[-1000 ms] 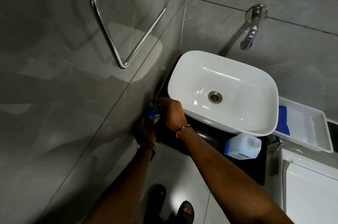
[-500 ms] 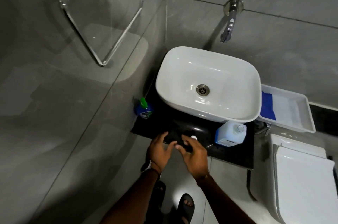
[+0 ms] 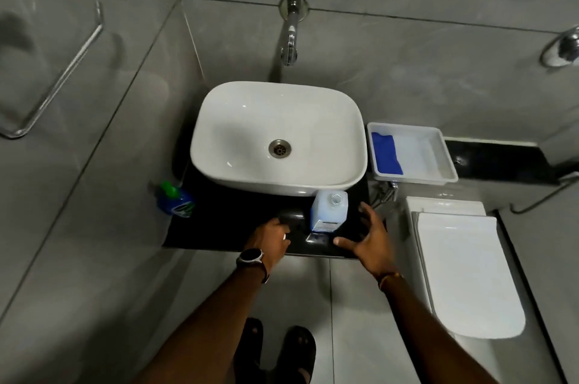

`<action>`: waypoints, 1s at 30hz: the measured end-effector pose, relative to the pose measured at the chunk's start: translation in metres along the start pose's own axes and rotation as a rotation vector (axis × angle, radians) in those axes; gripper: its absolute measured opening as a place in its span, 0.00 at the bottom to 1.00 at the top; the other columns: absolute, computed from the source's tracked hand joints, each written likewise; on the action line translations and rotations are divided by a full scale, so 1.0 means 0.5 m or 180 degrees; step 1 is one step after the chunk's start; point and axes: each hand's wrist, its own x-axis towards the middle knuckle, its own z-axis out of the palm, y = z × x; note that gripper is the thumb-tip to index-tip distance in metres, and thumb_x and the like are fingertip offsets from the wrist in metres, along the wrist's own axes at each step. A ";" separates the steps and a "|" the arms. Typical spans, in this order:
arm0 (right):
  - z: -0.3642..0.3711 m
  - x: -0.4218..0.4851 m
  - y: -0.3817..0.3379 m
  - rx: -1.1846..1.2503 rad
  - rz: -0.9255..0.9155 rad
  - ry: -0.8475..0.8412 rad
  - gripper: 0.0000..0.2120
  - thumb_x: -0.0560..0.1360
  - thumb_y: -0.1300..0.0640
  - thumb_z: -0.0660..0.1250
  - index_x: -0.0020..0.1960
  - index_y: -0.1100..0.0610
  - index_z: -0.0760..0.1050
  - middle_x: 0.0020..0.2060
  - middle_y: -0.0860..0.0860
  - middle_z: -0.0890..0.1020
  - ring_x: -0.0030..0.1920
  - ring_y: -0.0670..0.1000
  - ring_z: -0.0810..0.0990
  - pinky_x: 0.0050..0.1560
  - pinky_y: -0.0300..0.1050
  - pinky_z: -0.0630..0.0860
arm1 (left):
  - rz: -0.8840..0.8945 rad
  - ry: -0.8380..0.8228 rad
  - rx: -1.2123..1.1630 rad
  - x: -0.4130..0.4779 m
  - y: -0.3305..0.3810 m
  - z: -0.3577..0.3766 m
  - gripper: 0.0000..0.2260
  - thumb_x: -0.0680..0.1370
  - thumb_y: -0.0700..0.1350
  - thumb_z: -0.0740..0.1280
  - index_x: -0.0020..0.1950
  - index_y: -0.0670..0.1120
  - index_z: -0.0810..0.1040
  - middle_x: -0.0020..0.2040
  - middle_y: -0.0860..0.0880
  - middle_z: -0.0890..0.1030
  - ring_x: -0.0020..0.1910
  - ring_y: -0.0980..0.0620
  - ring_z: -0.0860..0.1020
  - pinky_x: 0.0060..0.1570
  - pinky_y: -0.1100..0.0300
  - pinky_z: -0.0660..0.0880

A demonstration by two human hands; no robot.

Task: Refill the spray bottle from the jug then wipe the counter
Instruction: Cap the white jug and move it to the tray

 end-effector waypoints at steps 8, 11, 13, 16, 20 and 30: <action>0.038 0.046 -0.049 0.0110 -0.0477 -0.0304 0.41 0.59 0.53 0.87 0.69 0.46 0.73 0.61 0.42 0.82 0.63 0.43 0.80 0.63 0.44 0.77 | 0.0700 0.1468 -0.0755 -0.006 0.066 -0.038 0.11 0.72 0.41 0.77 0.53 0.43 0.85 0.54 0.46 0.85 0.53 0.47 0.83 0.57 0.58 0.79; 0.047 0.042 -0.058 0.0137 -0.0451 -0.0141 0.37 0.61 0.52 0.86 0.66 0.45 0.75 0.59 0.41 0.83 0.58 0.39 0.81 0.55 0.34 0.79 | 0.0904 0.2117 -0.0876 0.001 0.119 -0.060 0.11 0.73 0.42 0.76 0.54 0.43 0.85 0.53 0.47 0.86 0.54 0.52 0.80 0.60 0.63 0.75; 0.047 0.038 -0.061 0.0086 -0.0457 -0.0103 0.35 0.61 0.51 0.86 0.64 0.43 0.75 0.57 0.39 0.83 0.56 0.36 0.80 0.48 0.26 0.76 | 0.0918 0.2242 -0.1054 0.008 0.149 -0.079 0.11 0.74 0.43 0.75 0.56 0.44 0.84 0.55 0.48 0.85 0.56 0.53 0.80 0.61 0.65 0.74; 0.043 0.036 -0.060 0.0010 -0.0442 -0.0158 0.36 0.62 0.50 0.85 0.66 0.44 0.74 0.58 0.38 0.82 0.56 0.35 0.80 0.48 0.26 0.75 | 0.1129 0.1998 -0.1142 0.025 0.181 -0.109 0.12 0.75 0.44 0.74 0.58 0.44 0.84 0.57 0.48 0.85 0.57 0.51 0.81 0.61 0.60 0.77; 0.040 0.036 -0.063 -0.0134 -0.0425 -0.0168 0.37 0.63 0.47 0.84 0.69 0.46 0.73 0.57 0.38 0.81 0.56 0.35 0.79 0.50 0.27 0.76 | 0.1353 0.1342 -0.0936 0.038 0.201 -0.124 0.14 0.76 0.44 0.73 0.61 0.43 0.83 0.59 0.46 0.84 0.58 0.47 0.81 0.62 0.53 0.77; 0.044 0.034 -0.068 -0.0252 -0.0420 -0.0149 0.37 0.65 0.47 0.83 0.70 0.48 0.72 0.57 0.41 0.82 0.54 0.30 0.78 0.48 0.23 0.73 | 0.1381 0.1000 -0.0411 0.047 0.206 -0.125 0.16 0.76 0.49 0.72 0.60 0.42 0.83 0.57 0.42 0.83 0.55 0.42 0.81 0.57 0.52 0.78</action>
